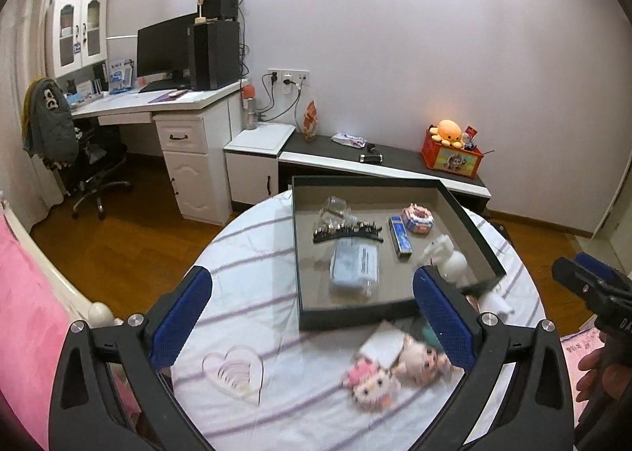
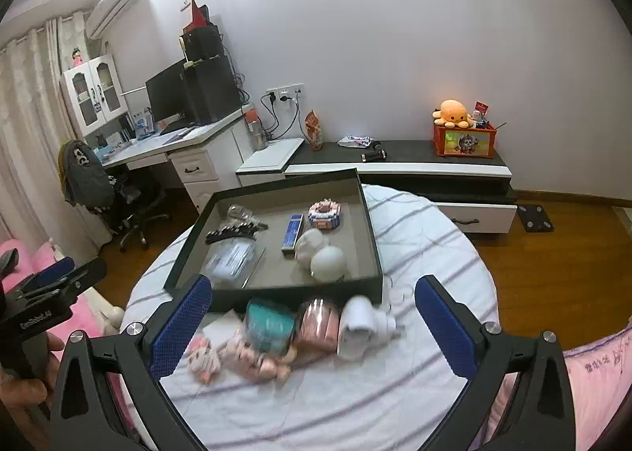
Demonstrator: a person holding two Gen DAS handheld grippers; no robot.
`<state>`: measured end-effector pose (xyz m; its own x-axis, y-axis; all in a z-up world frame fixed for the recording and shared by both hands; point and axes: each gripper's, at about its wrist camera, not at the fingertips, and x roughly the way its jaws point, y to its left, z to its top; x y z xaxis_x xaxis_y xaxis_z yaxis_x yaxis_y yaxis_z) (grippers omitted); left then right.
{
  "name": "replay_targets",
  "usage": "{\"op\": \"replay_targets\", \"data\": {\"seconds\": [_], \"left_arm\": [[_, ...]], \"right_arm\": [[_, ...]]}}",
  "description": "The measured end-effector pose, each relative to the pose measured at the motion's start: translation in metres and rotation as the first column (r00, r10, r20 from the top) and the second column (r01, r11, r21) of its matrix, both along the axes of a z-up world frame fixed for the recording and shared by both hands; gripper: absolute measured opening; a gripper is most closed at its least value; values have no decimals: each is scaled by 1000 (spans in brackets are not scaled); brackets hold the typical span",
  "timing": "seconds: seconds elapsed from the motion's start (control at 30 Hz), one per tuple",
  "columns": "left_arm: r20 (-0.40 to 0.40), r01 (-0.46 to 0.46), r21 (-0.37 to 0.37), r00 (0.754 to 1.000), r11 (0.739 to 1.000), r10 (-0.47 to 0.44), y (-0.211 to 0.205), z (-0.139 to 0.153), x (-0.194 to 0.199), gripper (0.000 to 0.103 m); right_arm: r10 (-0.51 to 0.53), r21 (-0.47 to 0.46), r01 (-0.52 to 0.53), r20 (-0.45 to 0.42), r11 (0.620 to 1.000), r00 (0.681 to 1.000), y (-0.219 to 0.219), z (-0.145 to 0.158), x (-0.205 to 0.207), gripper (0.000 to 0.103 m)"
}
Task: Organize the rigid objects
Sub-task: 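Withdraw both tools from the box back toward the remaining items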
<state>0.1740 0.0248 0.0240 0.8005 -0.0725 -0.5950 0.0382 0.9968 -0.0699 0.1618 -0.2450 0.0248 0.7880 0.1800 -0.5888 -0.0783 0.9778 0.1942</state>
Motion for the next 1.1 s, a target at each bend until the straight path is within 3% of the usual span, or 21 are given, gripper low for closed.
{"op": "replay_targets", "data": {"seconds": [0.27, 0.47, 0.7, 1.1], "left_arm": [[0, -4, 19, 1000, 1000, 4, -1, -15, -50, 103], [-55, 22, 20, 998, 1000, -21, -6, -41, -77, 103], [-94, 30, 14, 995, 999, -29, -6, -63, -95, 103], [-118, 54, 13, 992, 998, -52, -14, -71, -90, 103]], "right_arm": [[-23, 7, 23, -17, 1000, 1000, 1, -18, -54, 103], [-36, 1, 37, -83, 999, 996, -2, -45, -74, 103], [-58, 0, 58, -99, 998, 993, -8, -51, -78, 103], [-49, -7, 49, -123, 999, 991, -7, -59, -65, 103]]}}
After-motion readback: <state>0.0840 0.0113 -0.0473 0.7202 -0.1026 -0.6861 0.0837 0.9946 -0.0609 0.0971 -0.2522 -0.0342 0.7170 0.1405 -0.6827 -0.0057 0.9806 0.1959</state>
